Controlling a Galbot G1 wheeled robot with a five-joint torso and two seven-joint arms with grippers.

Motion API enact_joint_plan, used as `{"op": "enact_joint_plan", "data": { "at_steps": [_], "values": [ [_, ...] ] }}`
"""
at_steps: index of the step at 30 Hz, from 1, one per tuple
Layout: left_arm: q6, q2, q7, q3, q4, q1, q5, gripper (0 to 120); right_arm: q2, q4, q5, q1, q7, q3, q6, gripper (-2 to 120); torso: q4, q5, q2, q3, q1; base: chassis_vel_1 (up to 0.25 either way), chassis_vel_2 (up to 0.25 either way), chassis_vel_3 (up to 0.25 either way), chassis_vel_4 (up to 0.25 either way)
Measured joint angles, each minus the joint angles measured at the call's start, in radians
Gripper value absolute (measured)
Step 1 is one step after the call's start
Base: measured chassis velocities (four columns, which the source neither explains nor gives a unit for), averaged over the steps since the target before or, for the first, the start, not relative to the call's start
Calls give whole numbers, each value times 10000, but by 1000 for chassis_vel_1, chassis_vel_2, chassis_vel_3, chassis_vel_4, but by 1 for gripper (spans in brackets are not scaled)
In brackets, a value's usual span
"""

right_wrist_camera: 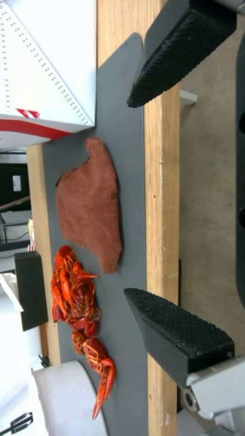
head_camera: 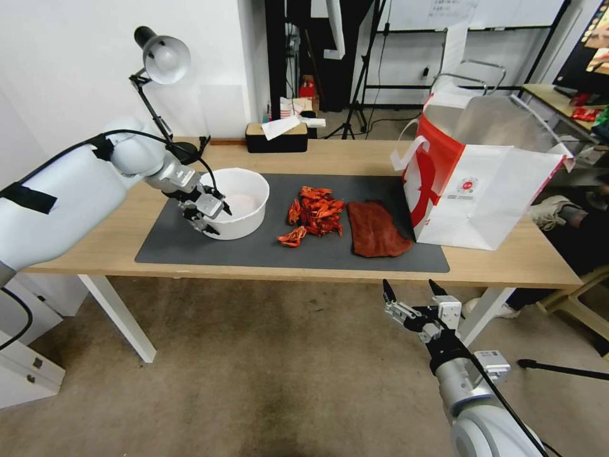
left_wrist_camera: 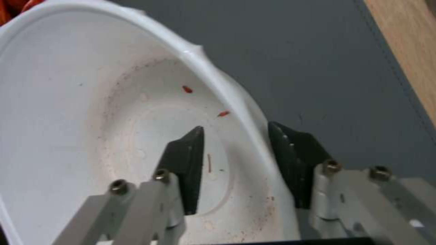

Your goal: Sweep shrimp from table into container with towel, then put container into takeout bag.

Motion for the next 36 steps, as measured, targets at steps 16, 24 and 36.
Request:
{"op": "enact_joint_plan", "data": {
  "at_steps": [16, 24, 36],
  "values": [
    [-221, -74, 190, 168, 82, 66, 8, 0, -11, -65, 17, 58, 44, 18, 9, 100, -2, 1, 0, 0, 0, 0, 0, 0, 0],
    [-715, 565, 412, -679, -80, 613, 118, 0, -22, -176, 27, 135, 45, -52, 20, 100, 1, -4, 0, 0, 0, 0, 0, 0, 0],
    [-1204, 2351, 849, -4967, -2839, 4151, -102, 0, -77, -152, 22, 90, 41, -125, 40, 100, 3, -4, 0, 0, 0, 0, 0, 0, 0]
  ]
}}
